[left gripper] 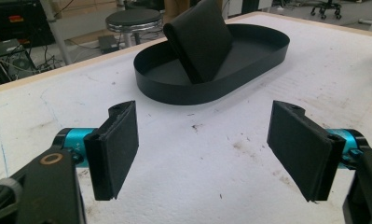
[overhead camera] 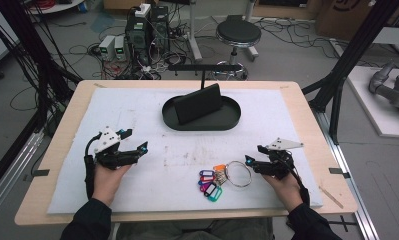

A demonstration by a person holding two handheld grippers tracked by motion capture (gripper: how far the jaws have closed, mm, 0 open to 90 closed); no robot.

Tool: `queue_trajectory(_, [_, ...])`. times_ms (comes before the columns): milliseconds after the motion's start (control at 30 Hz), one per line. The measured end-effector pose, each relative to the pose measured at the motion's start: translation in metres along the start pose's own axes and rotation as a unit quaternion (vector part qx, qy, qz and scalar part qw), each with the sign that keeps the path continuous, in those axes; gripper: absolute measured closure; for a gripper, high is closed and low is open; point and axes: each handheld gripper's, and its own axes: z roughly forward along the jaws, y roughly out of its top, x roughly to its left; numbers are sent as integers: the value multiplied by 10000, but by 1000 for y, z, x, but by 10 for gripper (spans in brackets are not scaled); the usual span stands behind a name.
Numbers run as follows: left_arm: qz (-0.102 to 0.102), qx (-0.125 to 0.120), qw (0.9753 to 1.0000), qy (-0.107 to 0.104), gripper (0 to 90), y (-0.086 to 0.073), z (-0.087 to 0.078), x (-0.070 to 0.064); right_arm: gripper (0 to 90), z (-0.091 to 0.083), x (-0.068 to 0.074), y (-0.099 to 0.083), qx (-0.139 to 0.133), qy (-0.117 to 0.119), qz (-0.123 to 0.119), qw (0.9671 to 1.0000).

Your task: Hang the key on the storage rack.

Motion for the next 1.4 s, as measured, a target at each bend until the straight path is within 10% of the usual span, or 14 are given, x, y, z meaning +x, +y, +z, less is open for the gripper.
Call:
queue_trajectory(533, [60, 57, 10000, 16, 248, -1, 0, -1, 661, 23, 12, -8, 682, 389, -389, 9961])
queue_trajectory(967, [103, 105, 9999, -7, 248, -2, 1, -3, 863, 23, 14, -7, 703, 498, -509, 9950])
queue_trajectory(1400, [109, 100, 9999, 9, 248, -1, 1, -3, 898, 7, 8, 1, 34, 621, -186, 9979])
